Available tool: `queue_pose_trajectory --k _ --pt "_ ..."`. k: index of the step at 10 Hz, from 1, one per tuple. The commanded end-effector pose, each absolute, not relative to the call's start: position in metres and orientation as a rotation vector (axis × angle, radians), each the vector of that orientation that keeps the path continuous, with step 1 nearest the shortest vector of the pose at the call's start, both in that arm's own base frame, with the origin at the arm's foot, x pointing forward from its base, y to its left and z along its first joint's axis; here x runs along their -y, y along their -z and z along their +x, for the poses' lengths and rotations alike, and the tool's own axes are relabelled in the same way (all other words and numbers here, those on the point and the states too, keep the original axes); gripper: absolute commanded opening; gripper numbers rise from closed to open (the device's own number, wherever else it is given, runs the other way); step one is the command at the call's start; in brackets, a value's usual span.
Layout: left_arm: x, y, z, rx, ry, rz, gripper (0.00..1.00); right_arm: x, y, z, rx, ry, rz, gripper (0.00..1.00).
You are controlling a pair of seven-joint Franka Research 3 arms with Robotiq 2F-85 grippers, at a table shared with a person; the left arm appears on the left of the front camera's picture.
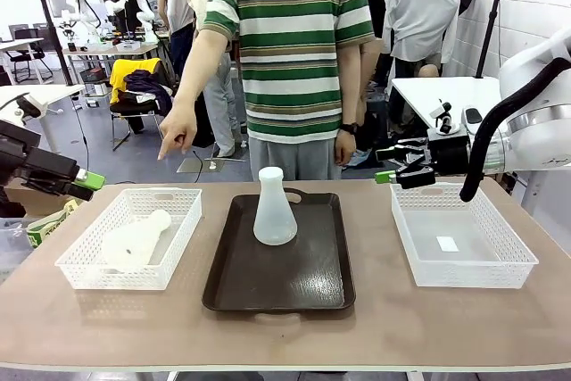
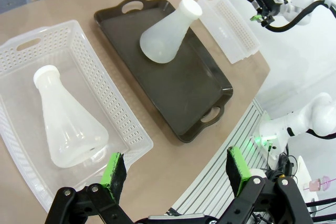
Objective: Prepare the laboratory tools.
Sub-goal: Pick up the Big flask that the person points to.
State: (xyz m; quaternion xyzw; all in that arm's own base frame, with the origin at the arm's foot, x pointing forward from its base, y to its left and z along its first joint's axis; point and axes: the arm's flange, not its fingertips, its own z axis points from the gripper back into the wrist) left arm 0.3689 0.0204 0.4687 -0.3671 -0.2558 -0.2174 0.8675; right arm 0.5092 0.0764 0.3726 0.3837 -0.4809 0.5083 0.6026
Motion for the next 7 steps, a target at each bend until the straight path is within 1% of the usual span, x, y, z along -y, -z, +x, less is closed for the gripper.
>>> queue_pose_trajectory --k 1,2,4,6,7 --pt "0.002 -0.484 0.382 0.549 0.418 -0.592 1.00 -0.075 -0.373 0.509 1.103 -1.177 0.882 1.00" --pt "0.023 -0.495 0.398 0.540 0.413 -0.475 1.00 -0.075 -0.373 0.509 1.103 -1.177 0.882 1.00" --pt "0.062 -0.504 0.434 0.482 0.384 -0.304 1.00 -0.075 -0.373 0.509 1.103 -1.177 0.882 1.00" --pt "0.095 -0.491 0.484 0.335 0.344 -0.146 1.00 -0.075 -0.373 0.509 1.103 -1.177 0.882 1.00" --pt "0.102 -0.483 0.501 0.266 0.333 -0.105 1.00 -0.075 -0.373 0.509 1.103 -1.177 0.882 1.00"
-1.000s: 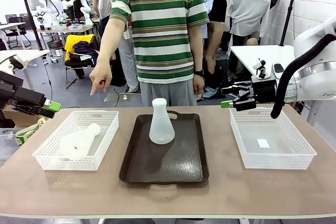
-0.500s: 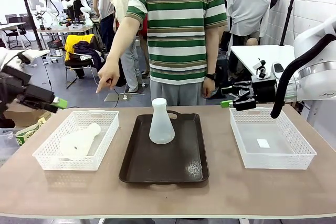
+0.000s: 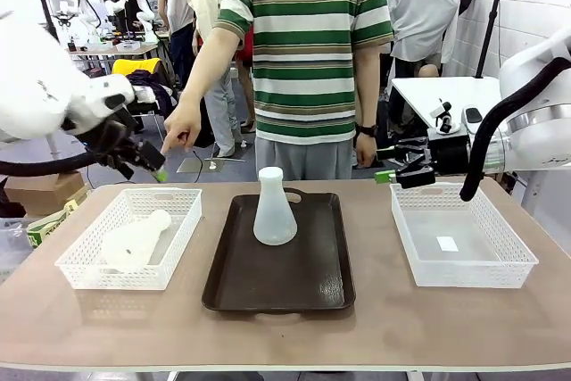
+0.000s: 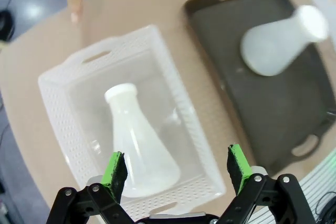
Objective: Prepare the laboratory tools.
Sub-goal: Pick up the Big flask that the person points to.
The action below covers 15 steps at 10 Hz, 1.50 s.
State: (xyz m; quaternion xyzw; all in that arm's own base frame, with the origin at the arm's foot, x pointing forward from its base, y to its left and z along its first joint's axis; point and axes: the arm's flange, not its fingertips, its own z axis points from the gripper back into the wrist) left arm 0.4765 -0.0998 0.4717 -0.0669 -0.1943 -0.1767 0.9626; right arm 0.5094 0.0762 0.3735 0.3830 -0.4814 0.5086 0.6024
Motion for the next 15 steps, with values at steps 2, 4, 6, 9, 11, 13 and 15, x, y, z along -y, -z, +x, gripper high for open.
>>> queue_pose_trajectory --k 2,4,6,9,11,13,15 --pt "0.104 -0.465 0.527 0.169 0.315 -0.062 1.00 -0.075 -0.373 0.509 1.103 -1.177 0.882 1.00" --pt "0.096 -0.447 0.544 0.141 0.307 -0.089 1.00 -0.075 -0.373 0.509 1.103 -1.177 0.882 1.00" --pt "0.092 -0.420 0.553 0.108 0.314 -0.066 1.00 -0.075 -0.373 0.509 1.103 -1.177 0.882 1.00" --pt "0.090 -0.389 0.572 0.101 0.316 -0.055 1.00 -0.075 -0.373 0.509 1.103 -1.177 0.882 1.00" --pt "0.091 -0.369 0.581 0.072 0.320 -0.039 1.00 -0.075 -0.373 0.509 1.103 -1.177 0.882 1.00" --pt "0.089 -0.355 0.588 0.077 0.320 -0.016 1.00 -0.075 -0.373 0.509 1.103 -1.177 0.882 1.00" --pt "0.089 -0.344 0.596 0.080 0.302 -0.007 1.00 -0.075 -0.373 0.509 1.103 -1.177 0.882 1.00"
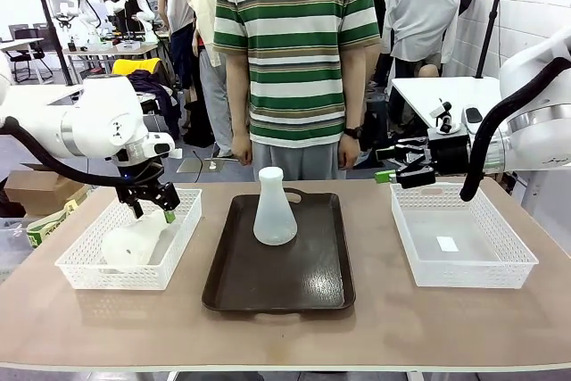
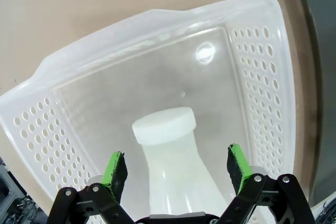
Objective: Prepare the laboratory tools.
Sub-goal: Pick up the Big flask that the person points to.
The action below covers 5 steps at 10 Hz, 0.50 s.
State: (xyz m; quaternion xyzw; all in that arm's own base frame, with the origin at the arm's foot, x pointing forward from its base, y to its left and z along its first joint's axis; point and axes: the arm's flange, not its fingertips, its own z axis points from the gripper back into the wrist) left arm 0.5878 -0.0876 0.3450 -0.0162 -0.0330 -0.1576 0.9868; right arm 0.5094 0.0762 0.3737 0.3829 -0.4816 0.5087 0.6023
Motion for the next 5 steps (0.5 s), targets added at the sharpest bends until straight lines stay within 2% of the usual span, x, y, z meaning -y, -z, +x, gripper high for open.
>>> queue_pose_trajectory --k 1,5 --pt "0.0888 -0.3381 0.5997 0.070 0.300 -0.011 1.00 -0.0755 -0.3735 0.5088 1.103 -1.177 0.882 1.00" --pt "0.0897 -0.3284 0.6027 0.063 0.292 -0.020 1.00 -0.0755 -0.3735 0.5088 1.103 -1.177 0.882 1.00"
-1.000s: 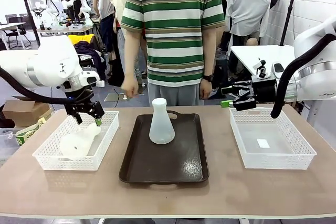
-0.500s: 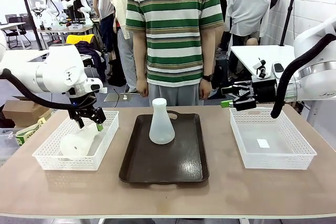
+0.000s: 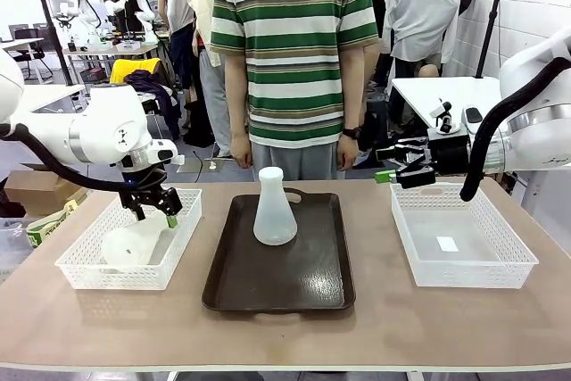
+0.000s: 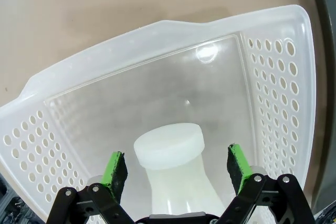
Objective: Prepare the laboratory tools.
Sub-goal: Pick up the Big flask that the person points to.
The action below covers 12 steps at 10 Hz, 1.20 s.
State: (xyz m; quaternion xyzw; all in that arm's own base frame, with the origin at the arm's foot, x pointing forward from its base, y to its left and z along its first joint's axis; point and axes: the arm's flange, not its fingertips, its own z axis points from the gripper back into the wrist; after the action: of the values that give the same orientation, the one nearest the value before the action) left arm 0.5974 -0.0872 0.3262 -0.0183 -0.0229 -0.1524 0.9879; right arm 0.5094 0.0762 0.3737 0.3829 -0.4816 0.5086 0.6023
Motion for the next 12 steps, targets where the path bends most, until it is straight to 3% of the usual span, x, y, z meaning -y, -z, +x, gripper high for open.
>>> queue_pose_trajectory --k 1,5,6,12 --pt "0.0895 -0.3281 0.6031 0.073 0.299 -0.012 0.84 -0.0755 -0.3735 0.5088 1.103 -1.177 0.882 1.00" --pt "0.0917 -0.3241 0.6032 0.068 0.292 0.017 0.12 -0.0755 -0.3735 0.5088 1.103 -1.177 0.882 1.00" --pt "0.0922 -0.3234 0.6032 0.068 0.295 0.020 0.00 -0.0755 -0.3735 0.5088 1.103 -1.177 0.882 1.00" --pt "0.0922 -0.3258 0.5990 0.060 0.319 -0.022 0.00 -0.0755 -0.3735 0.5088 1.103 -1.177 0.882 1.00"
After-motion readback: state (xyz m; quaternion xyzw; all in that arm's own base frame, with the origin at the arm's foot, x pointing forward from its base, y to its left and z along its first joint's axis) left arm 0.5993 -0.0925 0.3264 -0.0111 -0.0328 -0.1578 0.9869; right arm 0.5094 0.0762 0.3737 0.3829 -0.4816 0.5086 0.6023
